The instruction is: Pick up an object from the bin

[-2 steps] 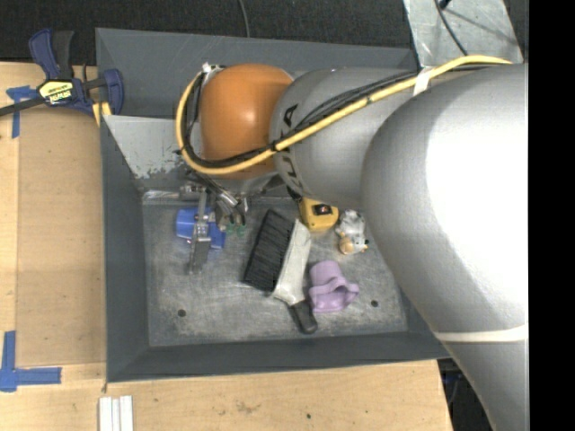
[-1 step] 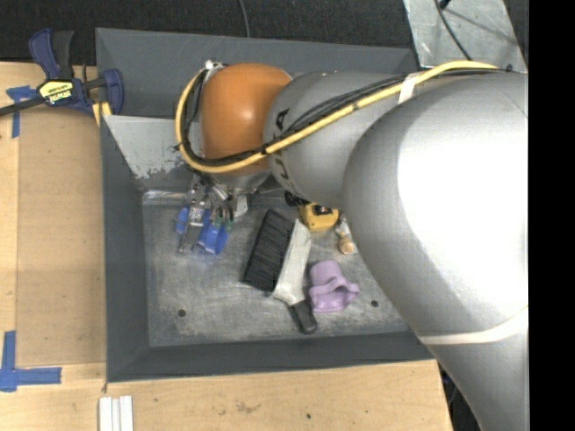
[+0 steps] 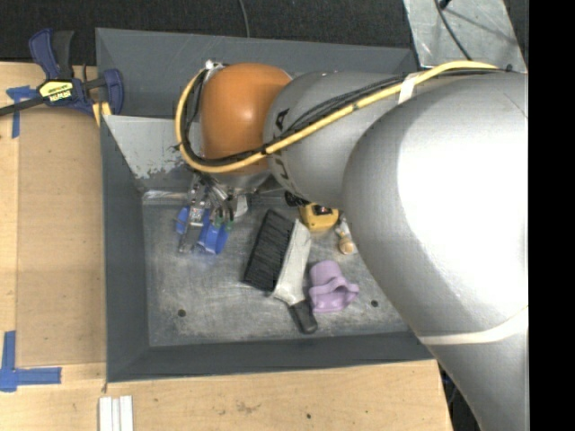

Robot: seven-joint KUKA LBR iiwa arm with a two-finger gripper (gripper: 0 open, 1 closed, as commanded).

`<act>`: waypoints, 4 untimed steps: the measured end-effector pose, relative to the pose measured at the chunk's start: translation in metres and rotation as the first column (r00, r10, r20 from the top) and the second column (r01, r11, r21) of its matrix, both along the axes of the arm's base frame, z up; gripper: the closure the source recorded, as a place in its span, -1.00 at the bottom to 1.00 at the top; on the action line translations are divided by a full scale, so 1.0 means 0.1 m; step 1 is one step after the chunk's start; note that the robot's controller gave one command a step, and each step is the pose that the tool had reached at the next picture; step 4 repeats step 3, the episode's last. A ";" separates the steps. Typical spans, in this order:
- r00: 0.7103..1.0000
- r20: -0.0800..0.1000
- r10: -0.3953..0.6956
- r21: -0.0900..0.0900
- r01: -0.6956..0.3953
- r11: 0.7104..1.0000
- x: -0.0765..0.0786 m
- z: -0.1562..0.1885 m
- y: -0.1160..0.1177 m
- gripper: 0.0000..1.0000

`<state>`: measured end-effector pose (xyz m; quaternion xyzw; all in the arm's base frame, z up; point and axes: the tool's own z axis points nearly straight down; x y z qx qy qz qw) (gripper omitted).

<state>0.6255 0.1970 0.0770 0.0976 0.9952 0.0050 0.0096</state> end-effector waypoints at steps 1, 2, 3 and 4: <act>0.998 -0.017 0.057 -0.008 -0.057 0.998 -0.14 1.15 0.06 1.00; 0.998 -0.018 0.057 -0.008 -0.057 0.998 -0.14 1.15 0.06 1.00; 0.988 -0.024 0.154 -0.010 -0.155 0.988 -0.17 1.30 0.06 1.00; 0.988 -0.024 0.154 -0.010 -0.155 0.988 -0.17 1.30 0.06 1.00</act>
Offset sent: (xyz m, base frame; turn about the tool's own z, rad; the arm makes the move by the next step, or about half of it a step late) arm 0.0000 0.0000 0.0000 0.0000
